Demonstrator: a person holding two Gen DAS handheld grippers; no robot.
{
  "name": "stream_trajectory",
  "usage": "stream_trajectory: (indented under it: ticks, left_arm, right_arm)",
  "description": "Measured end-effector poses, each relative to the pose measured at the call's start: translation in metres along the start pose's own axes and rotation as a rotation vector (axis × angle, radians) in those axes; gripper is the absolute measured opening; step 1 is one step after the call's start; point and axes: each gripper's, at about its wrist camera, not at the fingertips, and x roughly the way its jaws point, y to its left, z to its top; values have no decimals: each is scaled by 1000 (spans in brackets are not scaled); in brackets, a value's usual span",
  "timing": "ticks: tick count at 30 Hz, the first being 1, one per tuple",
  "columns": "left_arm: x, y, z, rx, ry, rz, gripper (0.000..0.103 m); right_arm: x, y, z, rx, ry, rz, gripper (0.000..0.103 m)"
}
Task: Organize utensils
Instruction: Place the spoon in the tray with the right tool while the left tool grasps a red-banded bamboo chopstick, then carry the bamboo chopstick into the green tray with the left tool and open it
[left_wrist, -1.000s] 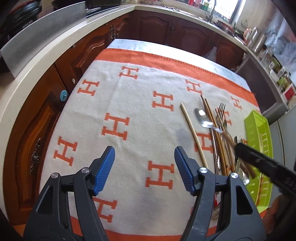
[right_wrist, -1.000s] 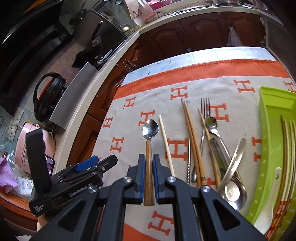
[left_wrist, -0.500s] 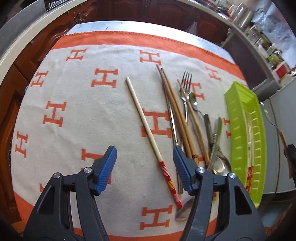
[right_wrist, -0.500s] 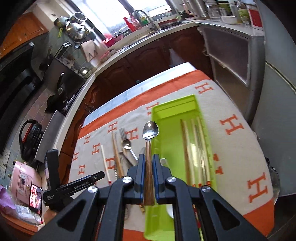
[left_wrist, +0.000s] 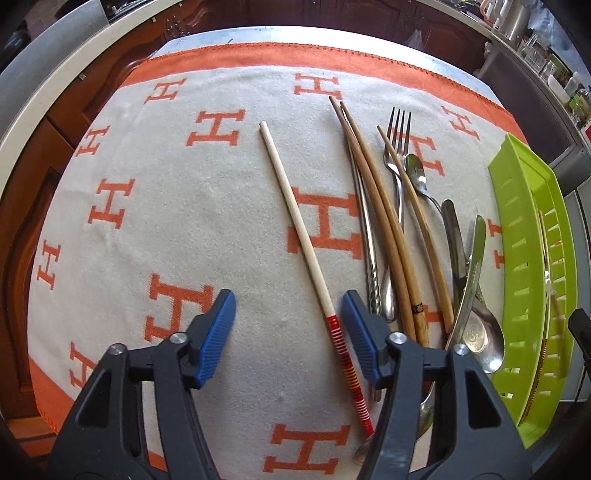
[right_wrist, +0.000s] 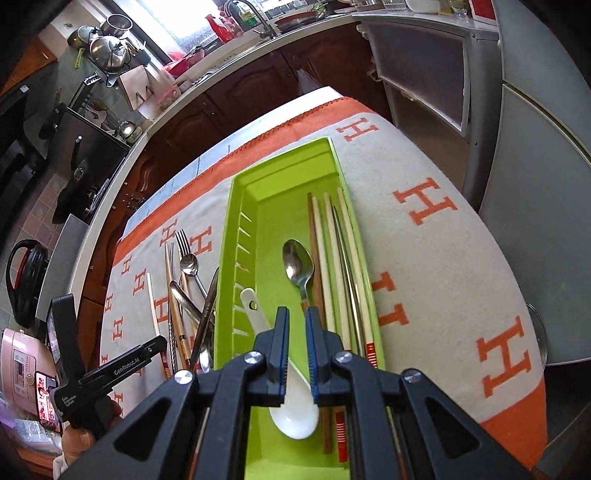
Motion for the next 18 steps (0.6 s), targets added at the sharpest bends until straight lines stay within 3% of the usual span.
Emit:
stream_trajectory:
  ticks: [1,4,11,18]
  left_arm:
    - [-1,0,-1,9,-12,-7,34]
    - [-3,-2,0,33,-20,-27,6]
    - [-11,3,-4,11,-9,-107,4]
    - [-63,-8,-6,53,-38,-214,4]
  right_arm:
    - [0,0,0,3,3,4,9]
    - [-2,-3,-3,14,5,13,9]
    - [-12,-7,-10,41,-2,25,9]
    - [-26,-13,-16,65,-26,29,9]
